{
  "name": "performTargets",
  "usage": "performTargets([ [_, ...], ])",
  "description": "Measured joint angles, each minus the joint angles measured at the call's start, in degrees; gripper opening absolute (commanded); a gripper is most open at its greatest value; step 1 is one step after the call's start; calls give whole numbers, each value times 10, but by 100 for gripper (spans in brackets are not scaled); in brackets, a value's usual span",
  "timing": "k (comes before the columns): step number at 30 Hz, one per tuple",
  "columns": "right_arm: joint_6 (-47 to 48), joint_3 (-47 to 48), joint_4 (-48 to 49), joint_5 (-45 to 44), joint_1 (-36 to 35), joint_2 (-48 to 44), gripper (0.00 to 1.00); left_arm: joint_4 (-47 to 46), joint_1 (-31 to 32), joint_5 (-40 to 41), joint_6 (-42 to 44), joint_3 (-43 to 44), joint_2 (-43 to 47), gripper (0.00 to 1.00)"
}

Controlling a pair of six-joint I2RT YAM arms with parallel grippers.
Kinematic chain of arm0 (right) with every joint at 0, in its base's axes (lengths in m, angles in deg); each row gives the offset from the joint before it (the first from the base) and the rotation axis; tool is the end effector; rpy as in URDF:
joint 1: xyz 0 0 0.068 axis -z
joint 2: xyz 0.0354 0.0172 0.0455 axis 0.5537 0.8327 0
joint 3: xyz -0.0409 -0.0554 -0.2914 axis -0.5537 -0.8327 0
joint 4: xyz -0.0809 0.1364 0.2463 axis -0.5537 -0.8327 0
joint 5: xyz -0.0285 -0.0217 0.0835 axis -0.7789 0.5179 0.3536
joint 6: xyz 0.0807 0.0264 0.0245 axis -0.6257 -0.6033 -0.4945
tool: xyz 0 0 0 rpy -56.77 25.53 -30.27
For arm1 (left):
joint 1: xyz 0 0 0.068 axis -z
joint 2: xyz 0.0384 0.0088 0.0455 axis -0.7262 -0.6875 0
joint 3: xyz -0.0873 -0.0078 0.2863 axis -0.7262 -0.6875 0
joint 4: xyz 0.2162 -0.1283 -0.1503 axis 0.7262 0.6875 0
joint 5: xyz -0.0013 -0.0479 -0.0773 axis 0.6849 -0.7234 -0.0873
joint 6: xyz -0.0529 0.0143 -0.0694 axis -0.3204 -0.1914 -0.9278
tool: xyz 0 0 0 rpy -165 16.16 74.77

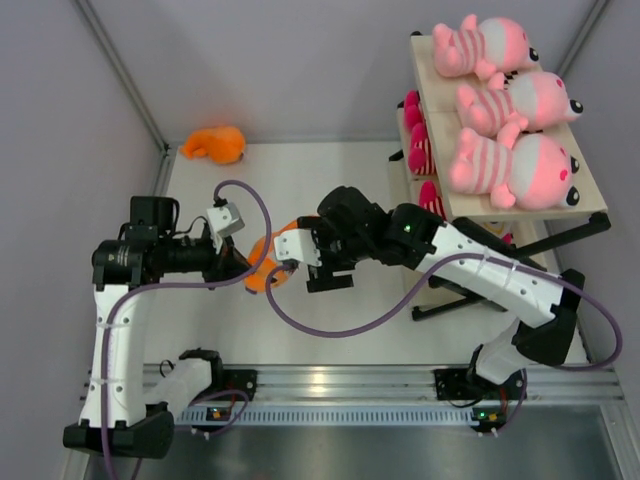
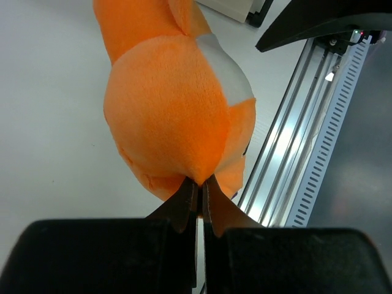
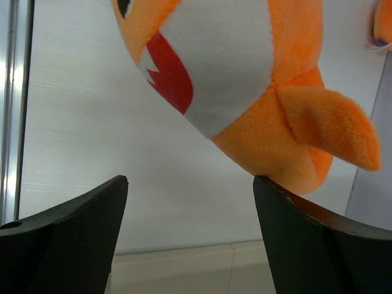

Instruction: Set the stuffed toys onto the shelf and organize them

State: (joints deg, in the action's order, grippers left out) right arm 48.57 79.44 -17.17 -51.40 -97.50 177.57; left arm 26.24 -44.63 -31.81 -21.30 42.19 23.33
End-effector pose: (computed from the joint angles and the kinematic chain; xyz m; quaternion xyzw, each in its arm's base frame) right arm 0.1592 0.3457 0.4021 -0.7558 0.5348 0.1214 0.3577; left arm 0.1597 -0.0682 0.4125 0.4319 0.7491 -0.3168 0.3898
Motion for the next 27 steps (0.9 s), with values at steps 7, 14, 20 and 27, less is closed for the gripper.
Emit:
performTargets([
  [7, -24, -41, 80, -7, 15, -11, 84, 0, 1, 6, 37, -7, 14, 0],
  [14, -23, -59, 126, -25, 26, -66, 85, 1, 6, 8, 52, -11, 19, 0],
  [20, -13, -57, 130, 19, 26, -65, 86, 2, 8, 5, 60, -12, 13, 0],
  [27, -3, 10, 114, 99, 19, -19, 89, 2, 9, 7, 62, -12, 1, 0],
])
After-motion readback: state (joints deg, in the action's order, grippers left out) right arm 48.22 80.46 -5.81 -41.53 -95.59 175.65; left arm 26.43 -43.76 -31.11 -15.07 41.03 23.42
